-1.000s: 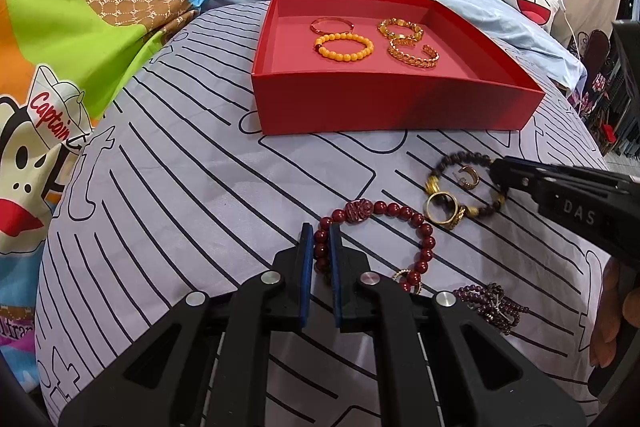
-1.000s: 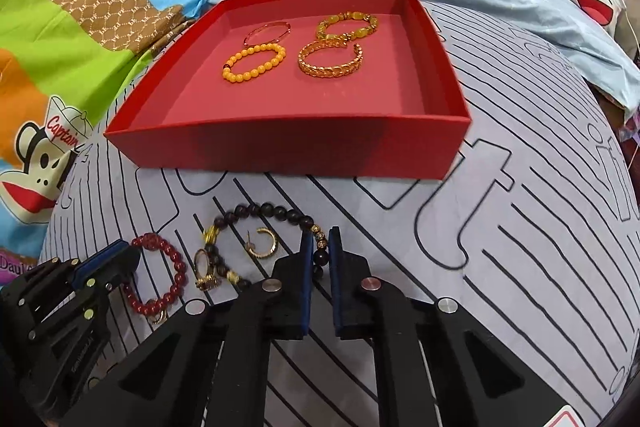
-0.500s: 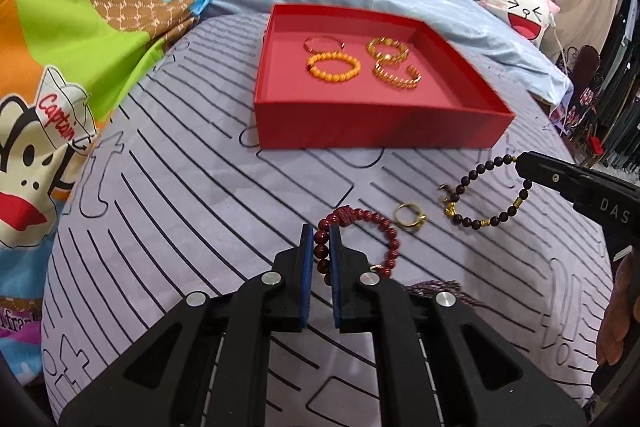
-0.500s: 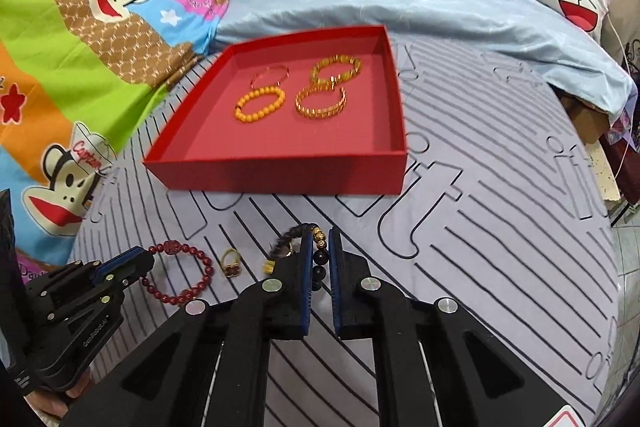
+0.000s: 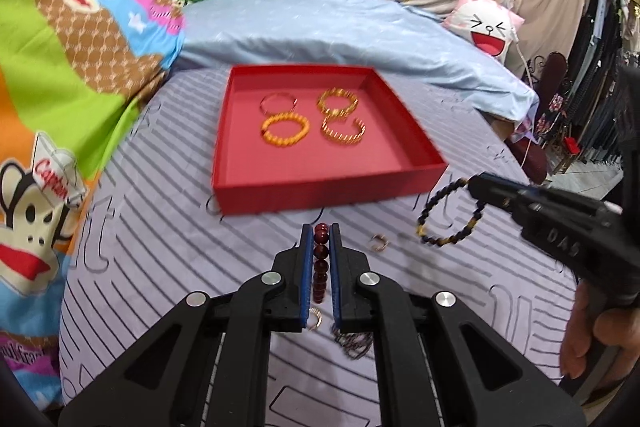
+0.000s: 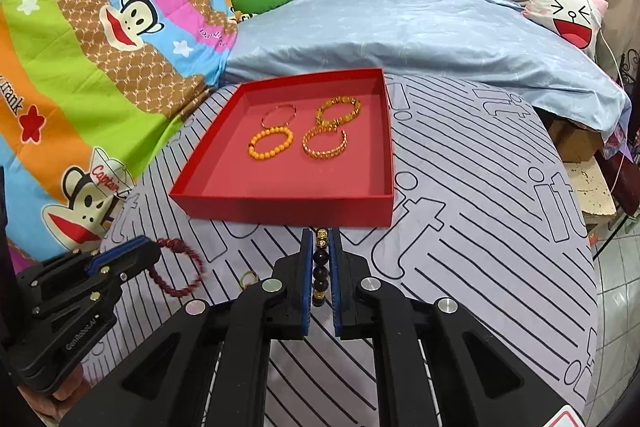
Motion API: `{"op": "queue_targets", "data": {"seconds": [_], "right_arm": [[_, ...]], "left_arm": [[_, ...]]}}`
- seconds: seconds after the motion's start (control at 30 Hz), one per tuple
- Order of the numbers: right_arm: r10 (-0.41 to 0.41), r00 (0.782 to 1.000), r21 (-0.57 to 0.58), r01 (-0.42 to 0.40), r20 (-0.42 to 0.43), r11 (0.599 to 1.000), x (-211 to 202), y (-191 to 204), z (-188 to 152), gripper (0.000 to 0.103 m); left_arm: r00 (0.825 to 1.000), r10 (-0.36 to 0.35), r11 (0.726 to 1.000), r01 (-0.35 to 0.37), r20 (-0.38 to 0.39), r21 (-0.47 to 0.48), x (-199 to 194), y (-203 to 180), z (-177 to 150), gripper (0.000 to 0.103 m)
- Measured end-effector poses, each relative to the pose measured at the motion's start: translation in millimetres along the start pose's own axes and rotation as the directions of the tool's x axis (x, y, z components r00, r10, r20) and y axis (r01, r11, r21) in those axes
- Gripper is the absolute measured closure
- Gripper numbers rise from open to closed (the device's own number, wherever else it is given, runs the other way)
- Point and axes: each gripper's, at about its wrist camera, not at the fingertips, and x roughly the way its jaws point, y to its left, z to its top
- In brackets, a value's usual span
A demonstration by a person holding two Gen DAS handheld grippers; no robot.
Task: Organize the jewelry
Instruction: 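Carry both bead bracelets into the red tray and open both tools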
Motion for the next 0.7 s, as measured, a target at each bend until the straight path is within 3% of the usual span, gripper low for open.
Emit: {"op": "queue_targets", "data": {"seconds": [0.47, 0.7], "right_arm": [[0.02, 0.999, -0.039, -0.019, 0.05, 0.999, 20, 11, 61, 0.095], [0.074, 0.997, 0.012, -0.075, 0.026, 0.997, 57, 11, 87, 0.095]], "left_arm": [[0.993, -0.074, 0.997, 0.075, 0.095, -0.011, 14, -10, 82, 0.095], [0.987, -0.144, 0.984, 0.15, 0.065, -0.097, 53, 7, 107, 0.095]]}}
